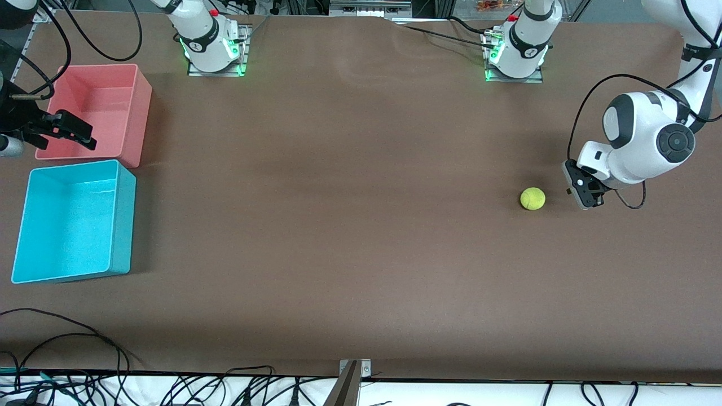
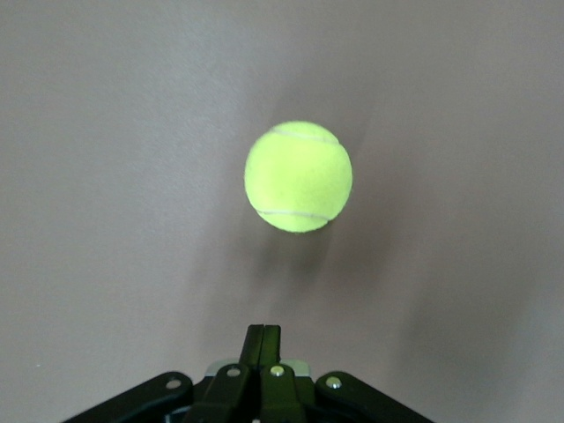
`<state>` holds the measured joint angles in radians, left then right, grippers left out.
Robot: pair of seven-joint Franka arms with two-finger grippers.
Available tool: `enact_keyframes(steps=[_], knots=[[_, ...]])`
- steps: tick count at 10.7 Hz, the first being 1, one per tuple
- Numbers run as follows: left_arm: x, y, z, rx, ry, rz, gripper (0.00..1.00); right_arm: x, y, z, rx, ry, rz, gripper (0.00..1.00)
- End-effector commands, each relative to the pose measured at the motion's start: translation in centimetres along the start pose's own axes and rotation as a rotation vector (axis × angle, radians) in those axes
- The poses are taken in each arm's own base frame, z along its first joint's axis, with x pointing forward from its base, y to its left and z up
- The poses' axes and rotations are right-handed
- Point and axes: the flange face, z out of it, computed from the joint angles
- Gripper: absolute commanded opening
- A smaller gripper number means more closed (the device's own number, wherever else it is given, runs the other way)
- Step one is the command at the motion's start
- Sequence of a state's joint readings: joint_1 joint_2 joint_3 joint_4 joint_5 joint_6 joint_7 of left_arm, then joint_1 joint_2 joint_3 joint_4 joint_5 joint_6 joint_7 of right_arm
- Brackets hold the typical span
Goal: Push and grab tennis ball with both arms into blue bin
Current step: 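Lower the left gripper to the table beside the tennis ball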
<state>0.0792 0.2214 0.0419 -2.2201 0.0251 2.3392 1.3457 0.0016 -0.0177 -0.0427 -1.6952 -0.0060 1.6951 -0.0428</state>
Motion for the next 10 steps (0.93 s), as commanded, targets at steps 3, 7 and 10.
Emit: enact_keyframes(steps=[3,7,10], knots=[[-1.3,-0.6,2.3,0.007,0.005,0.087,0.00,-0.5,0.8,-0.5,0.011,0.005,-0.043,1.00],[-1.0,-0.9,4.7,0.002,0.047,0.094,0.00,-0.2,0.9,-0.5,0.008,0.020,-0.043,1.00],[-0.7,-1.3,5.0,0.040,0.073,0.160,0.00,-0.1,0.8,-0.4,0.009,0.026,-0.031,1.00]])
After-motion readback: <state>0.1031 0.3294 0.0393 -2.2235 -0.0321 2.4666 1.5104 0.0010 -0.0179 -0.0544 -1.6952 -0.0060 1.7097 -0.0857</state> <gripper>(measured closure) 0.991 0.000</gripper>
